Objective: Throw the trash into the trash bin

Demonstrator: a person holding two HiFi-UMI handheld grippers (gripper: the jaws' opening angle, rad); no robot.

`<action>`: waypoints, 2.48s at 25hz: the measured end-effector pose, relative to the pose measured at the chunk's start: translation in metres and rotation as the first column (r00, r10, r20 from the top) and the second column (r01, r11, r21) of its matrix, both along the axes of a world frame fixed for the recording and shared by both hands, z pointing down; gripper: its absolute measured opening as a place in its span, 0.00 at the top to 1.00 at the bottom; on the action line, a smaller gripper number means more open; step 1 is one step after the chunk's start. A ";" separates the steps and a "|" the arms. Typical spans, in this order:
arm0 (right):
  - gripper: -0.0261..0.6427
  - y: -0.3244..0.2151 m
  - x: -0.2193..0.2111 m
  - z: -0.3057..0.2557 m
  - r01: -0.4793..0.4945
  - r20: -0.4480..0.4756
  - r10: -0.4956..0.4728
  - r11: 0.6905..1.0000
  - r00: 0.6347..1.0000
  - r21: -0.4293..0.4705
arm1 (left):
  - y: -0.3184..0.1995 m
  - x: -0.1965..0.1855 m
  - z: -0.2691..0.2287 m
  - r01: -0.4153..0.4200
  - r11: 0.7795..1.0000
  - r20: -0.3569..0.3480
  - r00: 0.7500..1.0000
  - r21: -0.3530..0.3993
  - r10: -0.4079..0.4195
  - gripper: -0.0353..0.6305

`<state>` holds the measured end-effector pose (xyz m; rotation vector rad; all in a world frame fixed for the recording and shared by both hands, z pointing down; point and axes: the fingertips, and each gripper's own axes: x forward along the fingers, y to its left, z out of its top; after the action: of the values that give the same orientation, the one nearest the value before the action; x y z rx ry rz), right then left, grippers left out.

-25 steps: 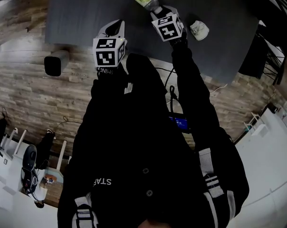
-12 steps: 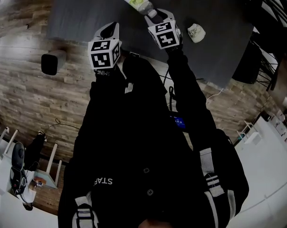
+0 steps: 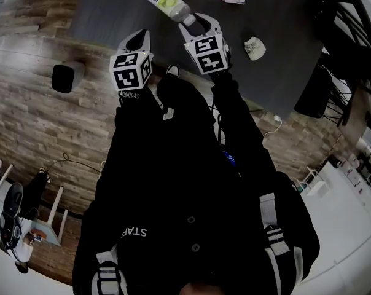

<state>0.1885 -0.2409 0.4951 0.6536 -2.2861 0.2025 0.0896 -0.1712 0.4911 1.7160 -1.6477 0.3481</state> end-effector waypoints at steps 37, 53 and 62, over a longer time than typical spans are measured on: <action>0.67 0.210 -0.364 0.005 0.503 0.035 -0.501 0.861 0.864 -0.073 | 0.241 -0.309 0.045 0.562 0.823 -0.044 0.823 -0.082 -0.566 0.94; 0.67 0.347 -0.502 0.086 0.736 -0.059 -0.753 0.654 0.656 -0.174 | 0.393 -0.418 0.121 0.772 0.611 -0.072 0.608 -0.175 -0.790 0.94; 0.67 0.405 -0.564 0.155 0.791 -0.087 -0.821 0.568 0.565 -0.229 | 0.452 -0.467 0.191 0.840 0.493 -0.081 0.488 -0.227 -0.869 0.94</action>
<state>-0.3758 0.1642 0.6505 -0.5062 -2.1140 -0.1221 -0.3771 0.2809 0.6824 0.5788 -2.0330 -0.1816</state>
